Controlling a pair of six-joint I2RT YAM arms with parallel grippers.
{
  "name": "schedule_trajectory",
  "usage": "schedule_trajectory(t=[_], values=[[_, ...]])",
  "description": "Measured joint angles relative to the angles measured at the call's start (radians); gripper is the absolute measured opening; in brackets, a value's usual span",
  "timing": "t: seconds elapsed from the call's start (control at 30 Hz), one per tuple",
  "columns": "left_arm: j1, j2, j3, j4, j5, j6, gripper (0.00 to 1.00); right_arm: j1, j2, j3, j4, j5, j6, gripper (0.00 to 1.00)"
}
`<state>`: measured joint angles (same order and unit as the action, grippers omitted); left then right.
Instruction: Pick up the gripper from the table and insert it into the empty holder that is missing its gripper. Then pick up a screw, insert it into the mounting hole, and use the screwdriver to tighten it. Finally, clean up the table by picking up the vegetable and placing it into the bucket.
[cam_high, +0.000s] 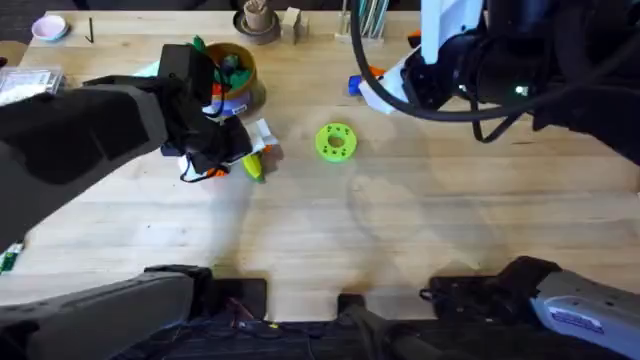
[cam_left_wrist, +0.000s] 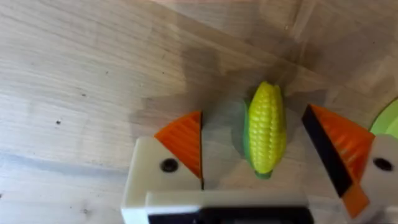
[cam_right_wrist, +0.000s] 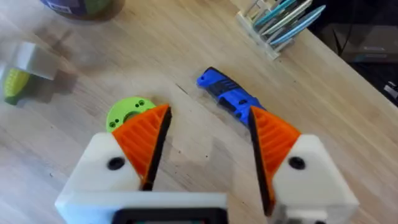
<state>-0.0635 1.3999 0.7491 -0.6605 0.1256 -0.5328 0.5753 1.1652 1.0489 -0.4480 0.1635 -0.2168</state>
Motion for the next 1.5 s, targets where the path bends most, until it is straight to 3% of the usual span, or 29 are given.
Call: schedule_trajectory(t=[0.13,0.33,0.6,1.03,1.5], values=[[0.001,0.001,0.001,-0.005,-0.008,-0.004,0.841,-0.004,0.0,0.0,0.01,0.0,0.0,0.794],[0.007,0.009,0.001,-0.009,-0.019,-0.006,0.444,-0.004,0.0,0.0,0.022,0.0,0.0,0.794],[0.007,0.013,0.002,-0.008,0.013,-0.01,0.031,-0.004,0.0,0.0,0.023,0.0,0.0,0.794],[0.004,0.041,0.064,-0.114,0.044,-0.004,0.027,-0.004,0.017,0.0,0.024,0.0,0.0,0.794],[0.004,0.043,0.393,-0.136,0.033,0.025,0.027,-0.004,0.017,0.0,0.025,0.0,0.0,0.794]])
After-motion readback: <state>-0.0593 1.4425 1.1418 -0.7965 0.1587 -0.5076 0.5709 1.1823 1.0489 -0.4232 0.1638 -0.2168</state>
